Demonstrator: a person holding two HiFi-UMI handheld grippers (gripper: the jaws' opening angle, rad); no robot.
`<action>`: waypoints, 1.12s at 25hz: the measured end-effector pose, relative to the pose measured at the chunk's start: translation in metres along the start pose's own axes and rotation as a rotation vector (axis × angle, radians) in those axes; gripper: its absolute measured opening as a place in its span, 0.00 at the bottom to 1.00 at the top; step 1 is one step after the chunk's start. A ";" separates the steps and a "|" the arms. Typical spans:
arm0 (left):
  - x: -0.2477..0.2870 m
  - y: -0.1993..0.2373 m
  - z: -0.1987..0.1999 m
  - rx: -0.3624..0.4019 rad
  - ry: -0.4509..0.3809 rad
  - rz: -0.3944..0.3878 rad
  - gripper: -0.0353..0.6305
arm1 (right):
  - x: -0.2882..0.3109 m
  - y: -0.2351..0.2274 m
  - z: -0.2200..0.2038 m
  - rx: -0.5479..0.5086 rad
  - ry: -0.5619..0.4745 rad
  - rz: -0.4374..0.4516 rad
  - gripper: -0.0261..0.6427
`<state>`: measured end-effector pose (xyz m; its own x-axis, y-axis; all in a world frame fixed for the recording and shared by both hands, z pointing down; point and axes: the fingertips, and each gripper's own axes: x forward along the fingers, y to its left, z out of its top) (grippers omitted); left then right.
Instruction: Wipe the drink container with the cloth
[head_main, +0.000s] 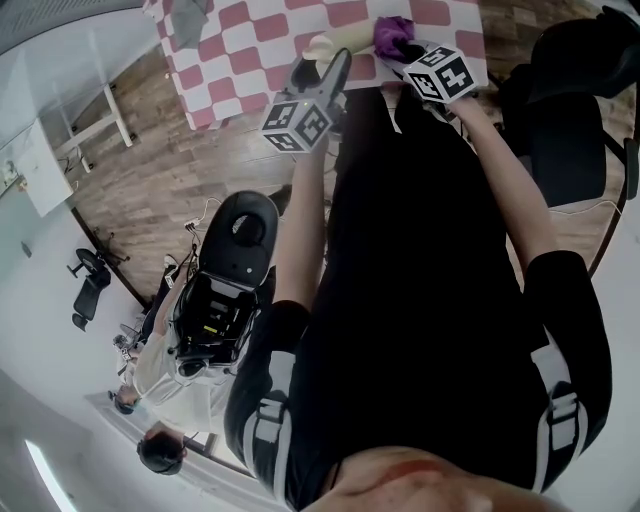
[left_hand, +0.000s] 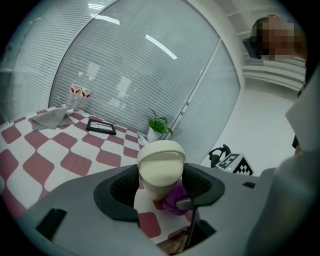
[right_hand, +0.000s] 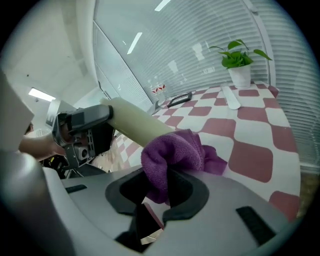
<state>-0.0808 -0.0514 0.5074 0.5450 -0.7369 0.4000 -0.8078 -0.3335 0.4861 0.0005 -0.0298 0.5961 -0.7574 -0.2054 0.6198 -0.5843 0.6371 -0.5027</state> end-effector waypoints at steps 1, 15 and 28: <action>0.000 0.000 0.000 -0.005 -0.002 0.002 0.49 | -0.001 0.006 0.004 -0.014 -0.015 0.014 0.18; -0.005 -0.004 -0.002 0.012 -0.013 0.003 0.49 | -0.039 0.076 0.065 -0.133 -0.169 0.175 0.19; -0.015 -0.036 -0.035 0.456 0.058 -0.094 0.49 | -0.117 0.077 0.164 -0.208 -0.387 0.184 0.18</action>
<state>-0.0524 -0.0075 0.5113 0.6214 -0.6614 0.4199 -0.7638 -0.6309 0.1365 -0.0033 -0.0783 0.3860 -0.9188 -0.3121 0.2417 -0.3895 0.8161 -0.4270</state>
